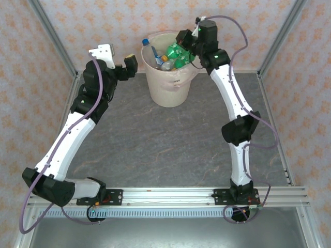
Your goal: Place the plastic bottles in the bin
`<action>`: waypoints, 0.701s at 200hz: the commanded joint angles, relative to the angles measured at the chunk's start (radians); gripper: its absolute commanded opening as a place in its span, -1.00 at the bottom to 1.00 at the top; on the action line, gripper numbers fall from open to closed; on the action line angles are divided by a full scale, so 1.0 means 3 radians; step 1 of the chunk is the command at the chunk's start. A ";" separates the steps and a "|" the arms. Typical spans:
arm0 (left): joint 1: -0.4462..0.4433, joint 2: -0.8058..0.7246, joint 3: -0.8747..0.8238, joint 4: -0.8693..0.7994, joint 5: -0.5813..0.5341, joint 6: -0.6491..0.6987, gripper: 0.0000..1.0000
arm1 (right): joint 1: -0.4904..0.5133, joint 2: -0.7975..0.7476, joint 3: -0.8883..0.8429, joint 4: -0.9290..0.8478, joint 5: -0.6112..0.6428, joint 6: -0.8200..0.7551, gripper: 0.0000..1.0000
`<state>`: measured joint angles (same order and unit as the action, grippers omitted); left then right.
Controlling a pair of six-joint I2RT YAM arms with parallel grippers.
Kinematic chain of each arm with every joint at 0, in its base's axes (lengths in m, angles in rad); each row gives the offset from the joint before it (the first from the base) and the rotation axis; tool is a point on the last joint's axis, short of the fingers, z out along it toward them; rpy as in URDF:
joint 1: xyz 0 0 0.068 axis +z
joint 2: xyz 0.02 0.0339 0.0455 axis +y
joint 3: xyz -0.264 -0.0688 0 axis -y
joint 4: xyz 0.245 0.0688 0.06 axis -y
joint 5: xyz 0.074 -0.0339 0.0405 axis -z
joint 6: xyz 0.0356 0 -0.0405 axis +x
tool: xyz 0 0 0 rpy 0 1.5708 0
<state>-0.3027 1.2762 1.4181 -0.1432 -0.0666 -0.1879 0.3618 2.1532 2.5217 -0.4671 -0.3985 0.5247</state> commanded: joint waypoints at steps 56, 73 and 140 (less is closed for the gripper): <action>0.0020 -0.0965 -0.1203 0.0297 -0.0686 -0.0251 0.99 | -0.0058 -0.1447 -0.1605 0.0010 0.0685 -0.0565 -0.81; 0.0027 -0.1153 -0.1527 0.0290 -0.0826 -0.0297 0.99 | -0.0056 -0.1828 -0.2205 0.0148 0.0889 -0.0679 -0.72; 0.0029 -0.1671 -0.2622 0.0439 -0.1299 -0.0358 0.99 | -0.0081 -0.3197 -0.4321 0.0605 0.1641 -0.0942 -0.02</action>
<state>-0.3000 0.8181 0.7189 -0.0700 -0.3626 -0.2764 0.3431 1.3190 1.3834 -0.3775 -0.0471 0.2882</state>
